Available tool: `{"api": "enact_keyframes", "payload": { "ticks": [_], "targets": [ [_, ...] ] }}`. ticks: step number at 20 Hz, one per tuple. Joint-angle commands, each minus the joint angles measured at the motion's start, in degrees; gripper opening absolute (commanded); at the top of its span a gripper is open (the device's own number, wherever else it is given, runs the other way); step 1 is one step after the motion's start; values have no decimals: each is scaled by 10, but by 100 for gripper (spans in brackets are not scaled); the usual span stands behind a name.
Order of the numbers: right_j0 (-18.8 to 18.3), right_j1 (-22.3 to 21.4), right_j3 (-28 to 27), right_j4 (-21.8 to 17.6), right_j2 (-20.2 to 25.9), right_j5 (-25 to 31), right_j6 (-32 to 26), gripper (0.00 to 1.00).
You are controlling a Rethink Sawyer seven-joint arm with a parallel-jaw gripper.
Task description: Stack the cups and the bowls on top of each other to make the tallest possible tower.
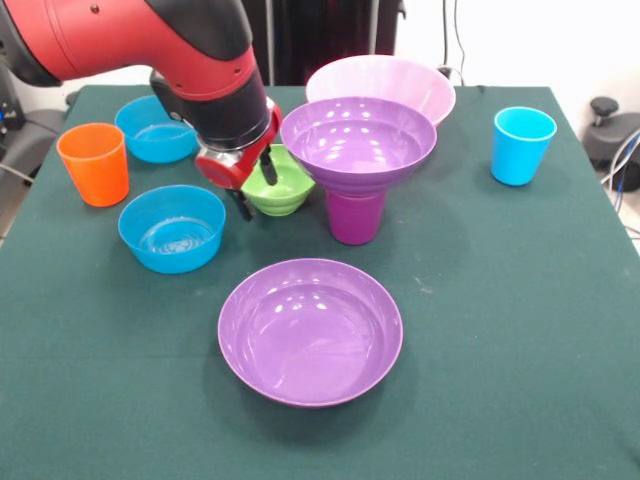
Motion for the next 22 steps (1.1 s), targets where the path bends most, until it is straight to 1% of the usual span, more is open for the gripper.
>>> {"api": "enact_keyframes", "payload": {
  "ticks": [1,2,4,10,22],
  "targets": [
    [0,31,37,-20,15,17,-217,100],
    [5,26,31,-31,8,23,-219,100],
    [6,22,27,-39,3,29,-222,100],
    [15,12,24,-48,-7,42,-220,100],
    [17,8,24,-47,-11,38,-220,100]
  ]
}}
